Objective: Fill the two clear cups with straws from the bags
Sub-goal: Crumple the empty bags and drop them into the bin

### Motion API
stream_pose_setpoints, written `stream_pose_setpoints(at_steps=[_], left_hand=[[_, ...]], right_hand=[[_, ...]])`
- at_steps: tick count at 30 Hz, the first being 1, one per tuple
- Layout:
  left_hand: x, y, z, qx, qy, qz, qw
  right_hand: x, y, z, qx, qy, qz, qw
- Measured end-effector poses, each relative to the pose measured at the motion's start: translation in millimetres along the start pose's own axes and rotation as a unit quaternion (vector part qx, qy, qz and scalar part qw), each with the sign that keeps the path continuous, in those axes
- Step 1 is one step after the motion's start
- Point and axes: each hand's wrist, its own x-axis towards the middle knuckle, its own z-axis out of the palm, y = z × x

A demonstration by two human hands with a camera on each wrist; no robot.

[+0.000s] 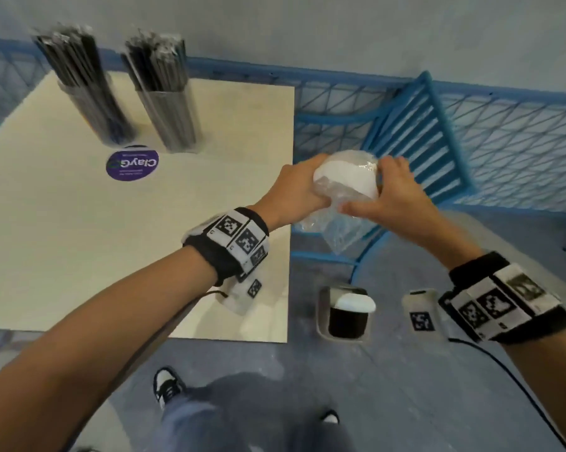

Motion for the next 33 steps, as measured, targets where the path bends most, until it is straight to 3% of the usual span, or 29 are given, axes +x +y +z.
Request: stream_pose_setpoints(at_steps=[2, 6, 9, 12, 14, 16, 18, 20, 23, 27, 33], left_hand=[[5, 16, 44, -0.033, 0.007, -0.008, 0.999], [19, 42, 139, -0.106, 0.030, -0.075, 0.991], [21, 29, 215, -0.153, 0.051, -0.171, 0.972], [12, -9, 277, -0.127, -0.034, -0.245, 0.961], [1, -36, 308, -0.050, -0.074, -0.236, 0.968], [-7, -63, 335, 0.113, -0.091, -0.198, 0.969], [-12, -88, 357, 0.241, -0.112, -0.147, 0.953], [-17, -115, 380, 0.280, -0.162, -0.125, 0.938], [-27, -154, 409, 0.240, -0.189, -0.176, 0.936], [-40, -208, 449, 0.153, -0.205, -0.215, 0.943], [-43, -260, 489, 0.005, -0.148, -0.278, 0.949]], right_hand=[[-9, 41, -24, 0.005, 0.039, -0.050, 0.998], [-24, 114, -34, 0.023, -0.016, -0.106, 0.994], [-45, 168, -14, 0.057, -0.020, -0.050, 0.997], [-73, 231, 25, 0.066, -0.049, -0.015, 0.997], [-92, 270, 55, 0.053, -0.046, 0.005, 0.997], [-108, 302, 88, 0.047, -0.034, 0.036, 0.998], [-121, 330, 118, 0.023, -0.032, 0.043, 0.998], [-131, 353, 147, -0.059, -0.064, 0.051, 0.995], [-144, 384, 187, -0.165, -0.086, 0.001, 0.983], [-151, 426, 237, -0.195, -0.112, -0.041, 0.974], [-150, 472, 287, -0.183, -0.124, -0.049, 0.974]])
